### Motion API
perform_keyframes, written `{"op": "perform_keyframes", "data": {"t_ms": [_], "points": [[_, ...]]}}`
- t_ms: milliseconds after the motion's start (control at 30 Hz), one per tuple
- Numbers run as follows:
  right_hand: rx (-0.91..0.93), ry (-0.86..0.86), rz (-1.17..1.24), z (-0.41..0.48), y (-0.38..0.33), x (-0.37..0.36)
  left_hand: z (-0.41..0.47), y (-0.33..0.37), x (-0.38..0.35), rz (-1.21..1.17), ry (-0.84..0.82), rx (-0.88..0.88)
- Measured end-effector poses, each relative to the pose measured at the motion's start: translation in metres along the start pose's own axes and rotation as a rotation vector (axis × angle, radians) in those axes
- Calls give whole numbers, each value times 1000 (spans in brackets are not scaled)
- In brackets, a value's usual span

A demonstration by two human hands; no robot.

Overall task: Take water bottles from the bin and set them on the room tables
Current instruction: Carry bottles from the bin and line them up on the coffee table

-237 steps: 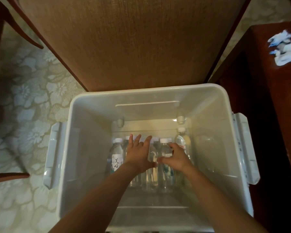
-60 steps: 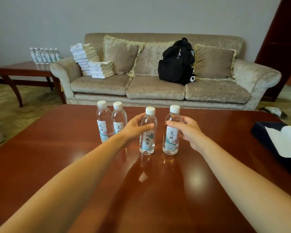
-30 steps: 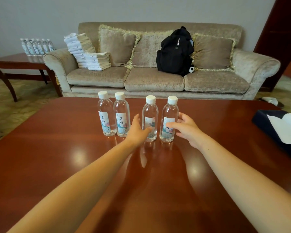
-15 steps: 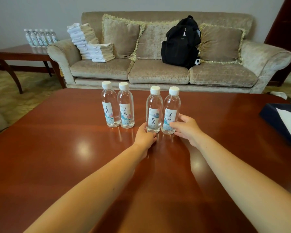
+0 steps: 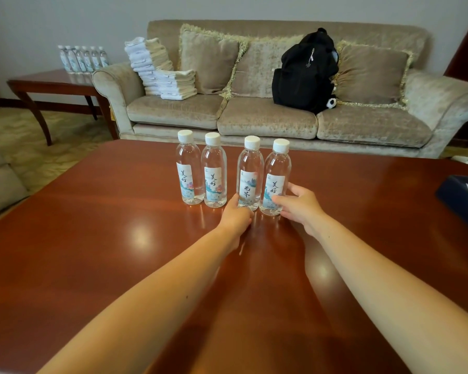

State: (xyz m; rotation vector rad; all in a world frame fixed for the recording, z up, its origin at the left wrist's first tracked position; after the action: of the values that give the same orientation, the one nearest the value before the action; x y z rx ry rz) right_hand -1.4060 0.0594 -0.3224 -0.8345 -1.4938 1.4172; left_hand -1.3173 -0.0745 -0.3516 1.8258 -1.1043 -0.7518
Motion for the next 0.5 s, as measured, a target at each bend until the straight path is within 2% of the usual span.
{"op": "perform_keyframes", "data": {"t_ms": [333, 500], "points": [[10, -9, -15, 11, 0, -12, 4, 2, 9, 10, 57, -2], [12, -34, -33, 13, 1, -16, 14, -5, 12, -29, 42, 58]]}}
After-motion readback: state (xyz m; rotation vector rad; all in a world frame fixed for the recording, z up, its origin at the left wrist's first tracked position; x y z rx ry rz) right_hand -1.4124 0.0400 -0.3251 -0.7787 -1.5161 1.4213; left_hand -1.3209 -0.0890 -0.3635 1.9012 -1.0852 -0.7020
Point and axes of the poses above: each hand's wrist, its own z-axis towards the middle knuckle, its own x-axis out of the back of the hand, y = z × x, the point moved 10 cm from there along z, towards the middle knuckle, and after that the axes turned 13 degrees about x, right-handed, at the moved point
